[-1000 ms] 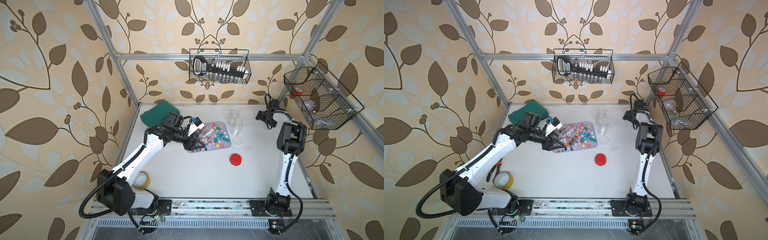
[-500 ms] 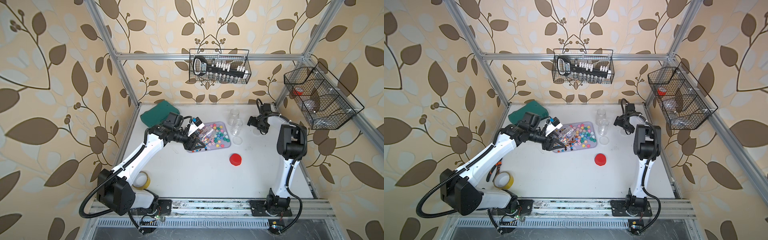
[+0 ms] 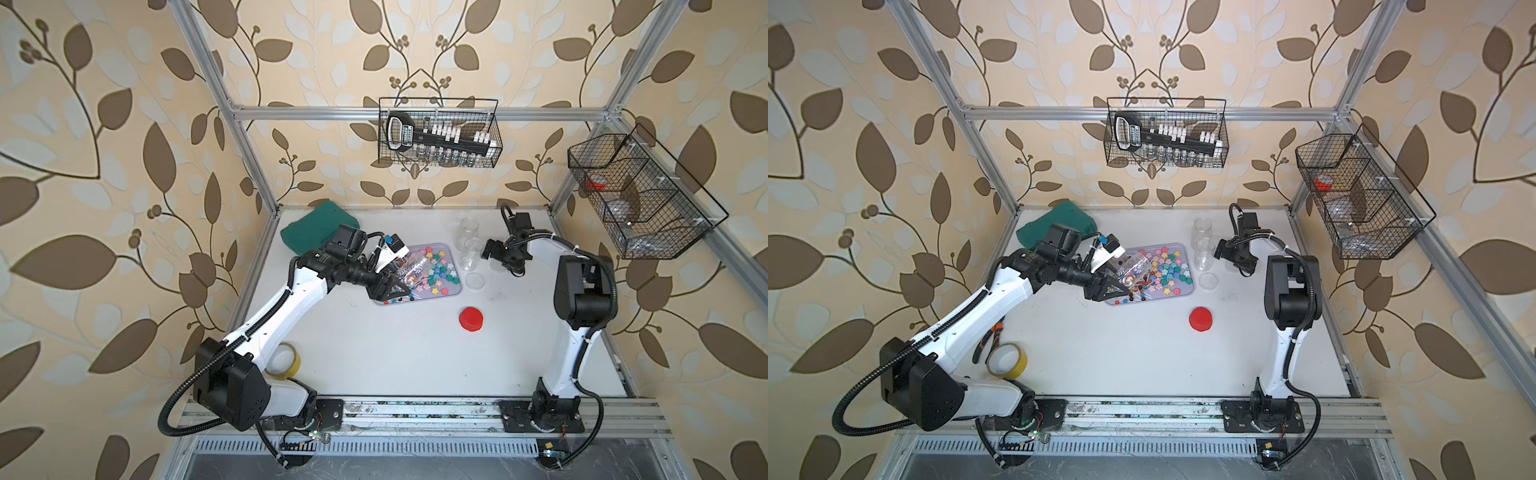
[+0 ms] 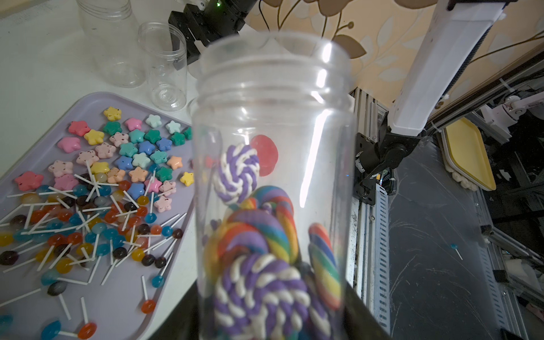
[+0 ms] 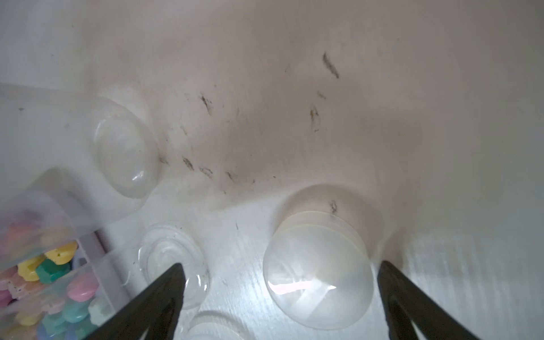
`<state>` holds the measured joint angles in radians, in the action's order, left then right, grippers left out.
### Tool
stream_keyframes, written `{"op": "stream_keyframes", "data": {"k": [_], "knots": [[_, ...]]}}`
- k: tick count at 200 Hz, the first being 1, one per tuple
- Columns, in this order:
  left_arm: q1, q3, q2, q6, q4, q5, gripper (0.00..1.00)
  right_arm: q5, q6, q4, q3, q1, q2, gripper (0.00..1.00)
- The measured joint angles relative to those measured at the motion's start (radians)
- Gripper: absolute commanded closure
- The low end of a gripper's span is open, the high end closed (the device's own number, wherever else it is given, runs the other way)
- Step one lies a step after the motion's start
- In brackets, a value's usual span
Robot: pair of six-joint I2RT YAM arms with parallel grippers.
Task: Pour the candies out of the jar
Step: 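Move the lid to the center of the board, then pour the candies out of the jar onto the tray.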
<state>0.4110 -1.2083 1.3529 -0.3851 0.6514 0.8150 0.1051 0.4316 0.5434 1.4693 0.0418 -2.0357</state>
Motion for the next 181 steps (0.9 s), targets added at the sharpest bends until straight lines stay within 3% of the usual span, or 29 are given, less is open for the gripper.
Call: {"op": "stream_keyframes", "data": {"k": [34, 97, 181], "knots": [[0.000, -0.002, 0.026, 0.018, -0.001, -0.054, 0.76, -0.016, -0.001, 0.027, -0.008, 0.013, 0.090, 0.02], [0.000, -0.116, 0.166, 0.084, 0.076, -0.220, 0.76, 0.017, -0.005, -0.033, -0.183, 0.013, 0.428, 0.01], [0.002, -0.342, 0.336, 0.155, 0.274, -0.407, 0.77, 0.143, -0.018, -0.135, -0.451, -0.066, 0.511, 0.01]]}}
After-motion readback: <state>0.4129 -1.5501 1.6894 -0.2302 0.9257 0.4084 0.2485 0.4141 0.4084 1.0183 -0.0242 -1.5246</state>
